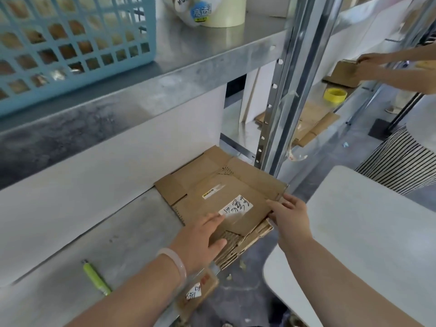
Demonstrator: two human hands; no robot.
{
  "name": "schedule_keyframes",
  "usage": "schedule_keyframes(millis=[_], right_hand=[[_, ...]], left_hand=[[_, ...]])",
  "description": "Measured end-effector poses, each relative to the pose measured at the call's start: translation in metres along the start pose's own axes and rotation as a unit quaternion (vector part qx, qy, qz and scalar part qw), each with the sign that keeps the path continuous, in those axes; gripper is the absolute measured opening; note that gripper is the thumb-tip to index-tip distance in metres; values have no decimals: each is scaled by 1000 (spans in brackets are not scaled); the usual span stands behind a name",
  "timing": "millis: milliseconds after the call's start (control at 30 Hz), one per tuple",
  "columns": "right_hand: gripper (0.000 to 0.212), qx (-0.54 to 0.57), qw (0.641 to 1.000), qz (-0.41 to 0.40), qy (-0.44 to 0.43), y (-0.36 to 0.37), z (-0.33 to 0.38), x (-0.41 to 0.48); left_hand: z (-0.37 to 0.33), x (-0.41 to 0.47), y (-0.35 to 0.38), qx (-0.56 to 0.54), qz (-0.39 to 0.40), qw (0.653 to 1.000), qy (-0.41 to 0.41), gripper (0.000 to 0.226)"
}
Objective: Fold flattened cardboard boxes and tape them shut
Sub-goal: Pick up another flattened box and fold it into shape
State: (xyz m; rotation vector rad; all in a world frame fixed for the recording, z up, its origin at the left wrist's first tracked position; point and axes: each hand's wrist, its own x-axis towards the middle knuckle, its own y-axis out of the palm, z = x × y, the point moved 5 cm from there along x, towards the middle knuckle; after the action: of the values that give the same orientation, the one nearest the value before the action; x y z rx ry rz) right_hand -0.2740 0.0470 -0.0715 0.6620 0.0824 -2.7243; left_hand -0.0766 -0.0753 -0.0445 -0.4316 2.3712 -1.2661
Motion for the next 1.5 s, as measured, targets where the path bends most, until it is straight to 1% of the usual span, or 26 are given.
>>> schedule_keyframes(millis=[100, 133, 167, 200, 233, 267, 333, 433, 467, 533, 600, 700, 800, 867, 933, 967, 1000, 1067, 1100, 1133, 1233, 1300, 1333, 1400, 1467, 1500], right_hand=[[64, 145, 987, 17, 63, 1, -5, -4], [58, 182, 979, 29, 91, 2, -6, -7], [46, 187, 975, 40, 112, 4, -6, -10], [32, 159, 978, 51, 125, 4, -6, -13], [25, 112, 984, 68, 125, 5, -7, -14], [24, 61, 988, 90, 110, 7, -7, -15], [32, -7, 990, 124, 72, 14, -6, -19], [37, -14, 991, 123, 52, 22, -2, -27], [36, -12, 992, 121, 43, 22, 3, -29], [34, -17, 991, 131, 15, 19, 19, -32], [31, -24, 987, 160, -11, 10, 39, -37], [30, -51, 975, 213, -45, -6, 67, -43], [32, -84, 955, 274, -79, -12, 92, -45], [42, -88, 935, 327, -102, -7, 107, -50], [74, -93, 915, 373, -121, 4, 115, -57], [84, -95, 908, 390, -125, 12, 117, -61], [85, -94, 901, 404, -129, 22, 117, -65], [84, -89, 883, 440, -136, 45, 115, -76], [86, -91, 873, 458, -138, 58, 112, -83], [83, -97, 861, 479, -137, 71, 108, -92], [49, -155, 815, 536, -157, 114, 93, -128], [38, -191, 787, 558, -182, 144, 83, -156], [37, -198, 778, 567, -186, 158, 78, -171], [42, -208, 766, 578, -192, 184, 63, -197], [47, -227, 752, 586, -199, 207, 45, -220], [49, -236, 745, 592, -198, 217, 34, -232]], left_hand=[[-2, -2, -4, -12, -19, 1000, 4, 58], [-2, -2, -4, -14, -21, 1000, 4, 58], [-1, -3, -4, -18, -23, 1000, 2, 58], [-1, -4, -5, -23, -26, 999, -2, 58], [-1, -5, -6, -29, -30, 999, -4, 57], [0, -5, -6, -34, -33, 999, -4, 57], [-1, -7, -7, -40, -31, 999, -4, 56], [-1, -14, -9, -49, -41, 998, 1, 55], [-1, -16, -13, -44, -67, 997, 5, 54], [4, -22, -30, -38, -150, 988, 3, 51], [17, -27, -48, -65, -215, 974, -28, 48], [37, -31, -72, -79, -275, 955, -73, 47], [40, -39, -93, -77, -334, 936, -83, 46], [46, -48, -102, -72, -364, 922, -111, 56], [57, -64, -106, -122, -384, 900, -166, 68], [63, -73, -106, -168, -391, 886, -183, 72], [68, -84, -106, -215, -406, 869, -184, 75], [78, -113, -108, -243, -460, 835, -180, 77], [83, -131, -109, -243, -487, 818, -188, 77], [89, -149, -110, -247, -510, 799, -200, 77], [103, -204, -115, -291, -565, 742, -215, 73], [116, -241, -118, -319, -601, 700, -219, 69], [122, -259, -120, -327, -622, 676, -221, 65], [136, -296, -124, -328, -666, 632, -223, 49], [144, -327, -129, -322, -690, 608, -224, 37], [149, -341, -129, -321, -694, 604, -225, 32]])
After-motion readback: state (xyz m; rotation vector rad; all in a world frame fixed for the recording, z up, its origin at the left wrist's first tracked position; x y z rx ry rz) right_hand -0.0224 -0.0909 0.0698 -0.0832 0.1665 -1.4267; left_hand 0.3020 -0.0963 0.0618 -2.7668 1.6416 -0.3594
